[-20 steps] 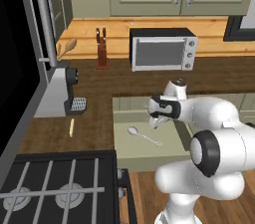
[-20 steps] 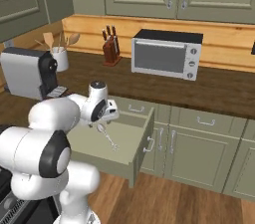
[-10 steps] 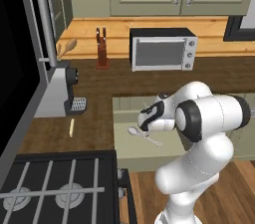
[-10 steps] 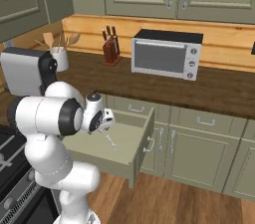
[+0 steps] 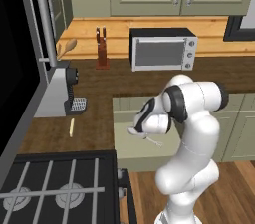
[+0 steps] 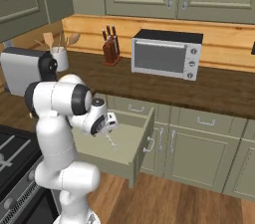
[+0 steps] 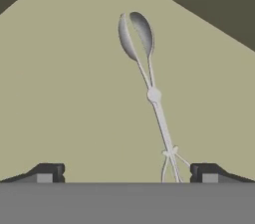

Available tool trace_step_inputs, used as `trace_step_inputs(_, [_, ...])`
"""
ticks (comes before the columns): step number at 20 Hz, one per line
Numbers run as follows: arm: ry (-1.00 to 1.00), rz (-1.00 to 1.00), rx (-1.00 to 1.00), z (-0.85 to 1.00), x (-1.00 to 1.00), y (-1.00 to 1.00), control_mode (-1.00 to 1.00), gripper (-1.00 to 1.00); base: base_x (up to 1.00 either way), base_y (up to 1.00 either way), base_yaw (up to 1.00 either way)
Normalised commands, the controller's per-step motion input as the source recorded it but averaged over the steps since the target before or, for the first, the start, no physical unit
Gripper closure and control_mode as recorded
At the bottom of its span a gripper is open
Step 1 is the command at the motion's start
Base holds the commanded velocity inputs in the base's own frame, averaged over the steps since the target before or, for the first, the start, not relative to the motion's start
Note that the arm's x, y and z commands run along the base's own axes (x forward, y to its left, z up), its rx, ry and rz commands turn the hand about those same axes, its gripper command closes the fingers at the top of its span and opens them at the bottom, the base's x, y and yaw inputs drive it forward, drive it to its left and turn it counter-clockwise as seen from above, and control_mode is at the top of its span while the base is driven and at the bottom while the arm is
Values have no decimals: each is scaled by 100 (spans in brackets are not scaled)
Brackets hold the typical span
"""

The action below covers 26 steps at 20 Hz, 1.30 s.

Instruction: Pick the tongs from the drawer and place it on the counter.

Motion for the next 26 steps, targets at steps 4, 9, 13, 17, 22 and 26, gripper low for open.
trace_step_inputs(4, [0, 0, 0, -46, 47, -2, -100, -100, 0, 0, 0])
trace_step_inputs(9, [0, 1, 0, -46, 51, -8, -100, -100, 0, 0, 0])
trace_step_inputs(13, [0, 1, 0, -48, 34, -12, -100, -100, 0, 0, 0])
trace_step_inputs(17, [-1, 0, 0, -51, 17, -1, -100, -100, 0, 0, 0])
trace_step_inputs(22, [0, 0, 0, -76, 4, 7, -100, 100, 0, 0, 0])
trace_step_inputs(26, [-1, 2, 0, -82, 0, 9, -100, 100, 0, 0, 0])
